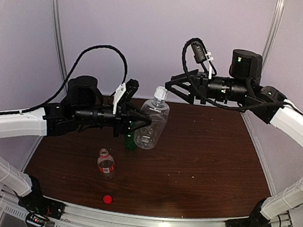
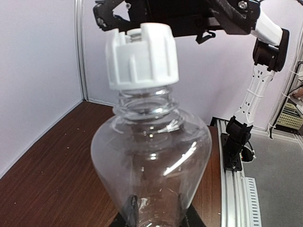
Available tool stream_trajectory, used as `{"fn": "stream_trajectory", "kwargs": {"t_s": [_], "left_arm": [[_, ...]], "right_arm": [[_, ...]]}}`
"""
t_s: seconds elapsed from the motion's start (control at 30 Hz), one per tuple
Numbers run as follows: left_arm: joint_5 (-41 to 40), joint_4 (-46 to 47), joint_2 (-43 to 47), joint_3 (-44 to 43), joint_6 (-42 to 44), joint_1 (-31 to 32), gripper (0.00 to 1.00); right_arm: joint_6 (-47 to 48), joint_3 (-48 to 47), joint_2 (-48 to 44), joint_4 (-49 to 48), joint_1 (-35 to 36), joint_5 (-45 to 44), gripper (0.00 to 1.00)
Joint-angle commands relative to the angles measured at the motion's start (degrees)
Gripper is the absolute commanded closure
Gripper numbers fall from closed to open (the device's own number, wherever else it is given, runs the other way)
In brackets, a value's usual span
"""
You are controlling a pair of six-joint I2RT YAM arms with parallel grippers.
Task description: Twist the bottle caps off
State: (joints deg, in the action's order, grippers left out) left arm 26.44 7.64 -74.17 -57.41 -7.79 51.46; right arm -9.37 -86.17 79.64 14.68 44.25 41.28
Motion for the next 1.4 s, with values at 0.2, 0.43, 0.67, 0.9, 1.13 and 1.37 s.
{"fn": "stream_trajectory", "kwargs": {"t_s": [0.2, 0.43, 0.67, 0.9, 1.13, 1.37], "left_arm": [[-9.4, 2.9, -1.2, -2.0, -0.8, -0.3, 0.96], [-10.3, 3.0, -1.3, -2.0, -1.1, -0.3, 0.96], [-10.8, 2.9, -1.1, -1.7, -1.1, -0.3, 0.96], [-11.1, 3.1, -1.0, -1.6, -1.0, -0.3, 0.96], [-9.7, 2.9, -0.5, -1.5, -0.5, -0.3, 0.96], [-1.2, 2.8, 0.9, -0.7, 0.8, -0.3, 0.96]], "right_arm": [[-11.4, 0.9, 0.1, -1.3, 6.6, -28.4, 0.2], [-11.0, -1.9, 3.4, 0.8, 8.8, -31.6, 0.21], [-10.9, -2.3, 4.6, 0.1, 9.6, -30.8, 0.43], [-10.0, -1.1, 3.9, -2.3, 9.7, -27.9, 0.76], [-3.1, 1.2, 2.1, -4.2, 8.7, -22.4, 0.9], [3.3, 0.8, 1.0, -4.3, 2.6, -4.8, 0.94]]}}
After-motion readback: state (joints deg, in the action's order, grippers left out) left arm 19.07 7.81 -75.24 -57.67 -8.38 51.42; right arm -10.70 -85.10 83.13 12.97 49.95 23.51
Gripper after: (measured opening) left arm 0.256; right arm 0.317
